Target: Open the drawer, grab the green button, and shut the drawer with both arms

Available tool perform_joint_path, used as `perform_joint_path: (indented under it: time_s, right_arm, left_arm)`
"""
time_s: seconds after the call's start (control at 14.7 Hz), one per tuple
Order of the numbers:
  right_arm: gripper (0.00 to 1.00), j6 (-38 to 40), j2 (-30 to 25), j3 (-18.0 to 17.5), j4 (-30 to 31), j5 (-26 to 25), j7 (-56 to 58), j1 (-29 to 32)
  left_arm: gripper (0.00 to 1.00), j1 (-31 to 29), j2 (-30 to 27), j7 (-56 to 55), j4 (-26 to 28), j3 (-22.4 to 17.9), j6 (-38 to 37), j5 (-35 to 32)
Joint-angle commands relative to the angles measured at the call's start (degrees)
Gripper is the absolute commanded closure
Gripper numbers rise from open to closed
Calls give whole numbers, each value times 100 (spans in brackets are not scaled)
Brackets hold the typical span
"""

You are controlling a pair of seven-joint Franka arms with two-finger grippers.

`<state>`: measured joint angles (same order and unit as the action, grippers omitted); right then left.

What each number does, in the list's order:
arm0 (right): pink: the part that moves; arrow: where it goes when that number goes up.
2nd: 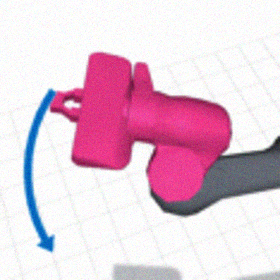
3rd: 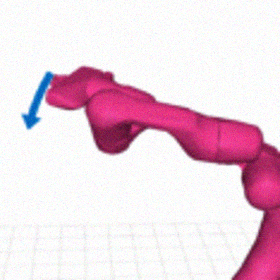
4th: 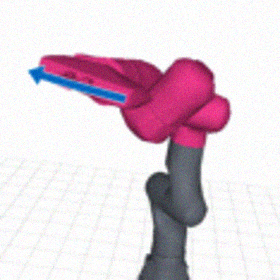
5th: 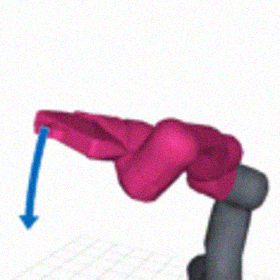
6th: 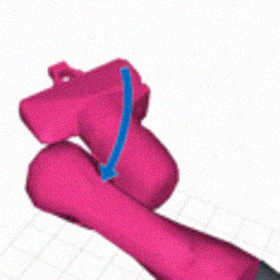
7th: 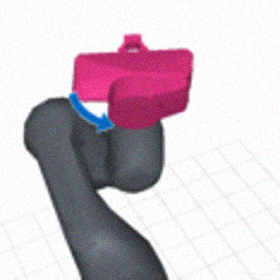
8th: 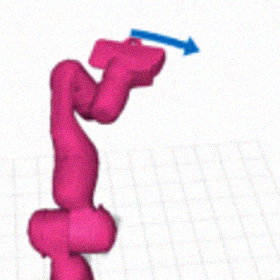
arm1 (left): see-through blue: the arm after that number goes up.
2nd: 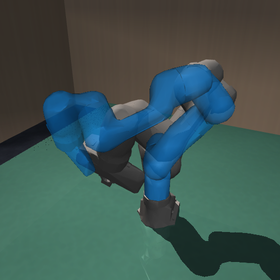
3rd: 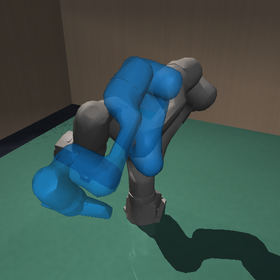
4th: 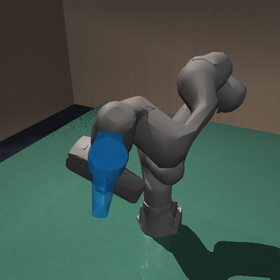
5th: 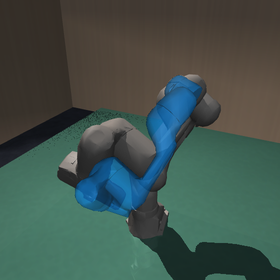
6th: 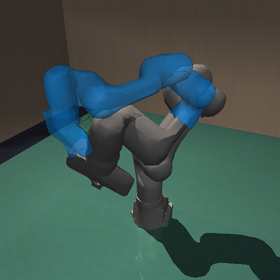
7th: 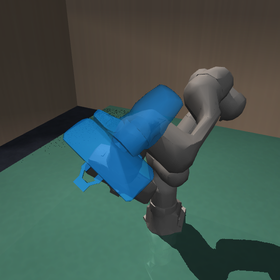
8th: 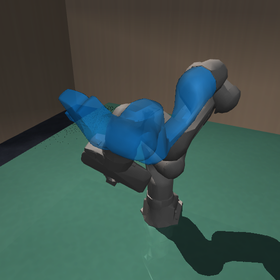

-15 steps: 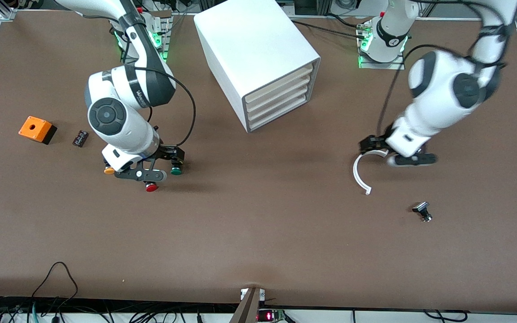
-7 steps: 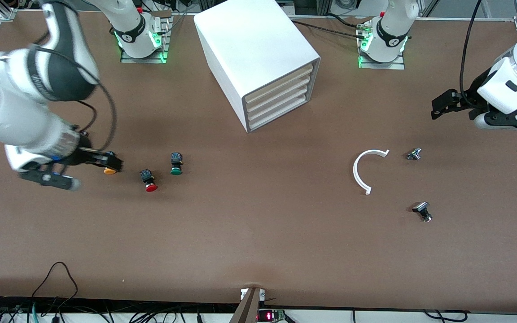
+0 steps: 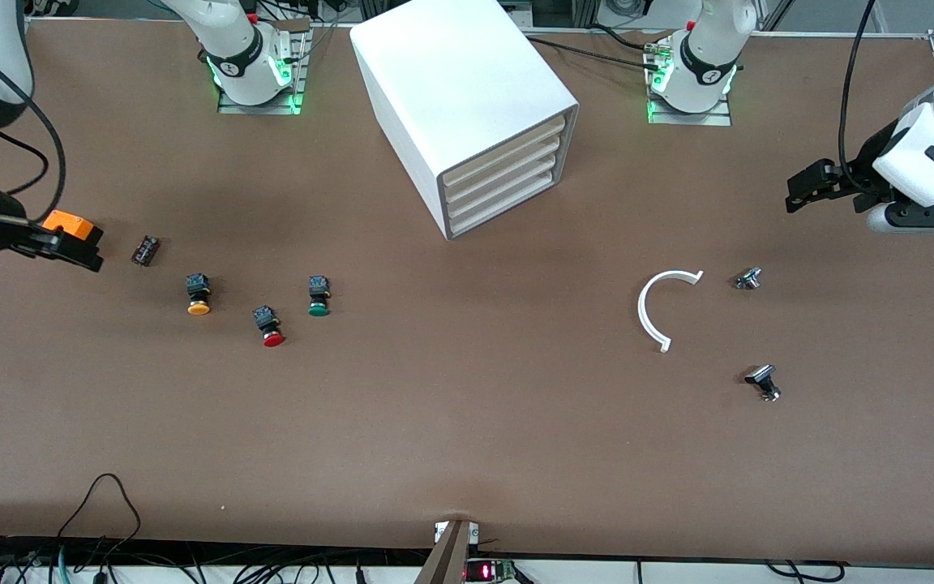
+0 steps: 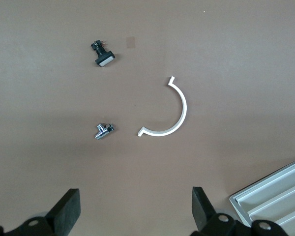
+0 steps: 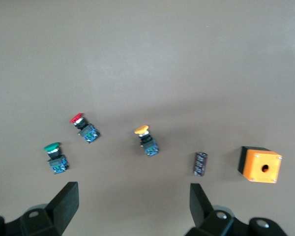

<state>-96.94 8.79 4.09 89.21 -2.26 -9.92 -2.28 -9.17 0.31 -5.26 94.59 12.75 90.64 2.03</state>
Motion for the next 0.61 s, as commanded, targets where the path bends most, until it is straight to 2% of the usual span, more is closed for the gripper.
perform_joint_path:
  time_s: [0.0, 0.27, 0.55]
  right_arm:
    - [0, 157, -307, 82, 193, -64, 341, 18]
    - [0, 281, -667, 109, 473, -56, 938, 18]
    - [0, 255, -773, 127, 589, -56, 1028, 18]
  left_arm:
    - [0, -24, 119, -19, -213, 17, -179, -124]
    - [0, -24, 119, -10, -221, 17, -196, -124]
    - [0, -24, 127, -2, -221, 17, -205, -124]
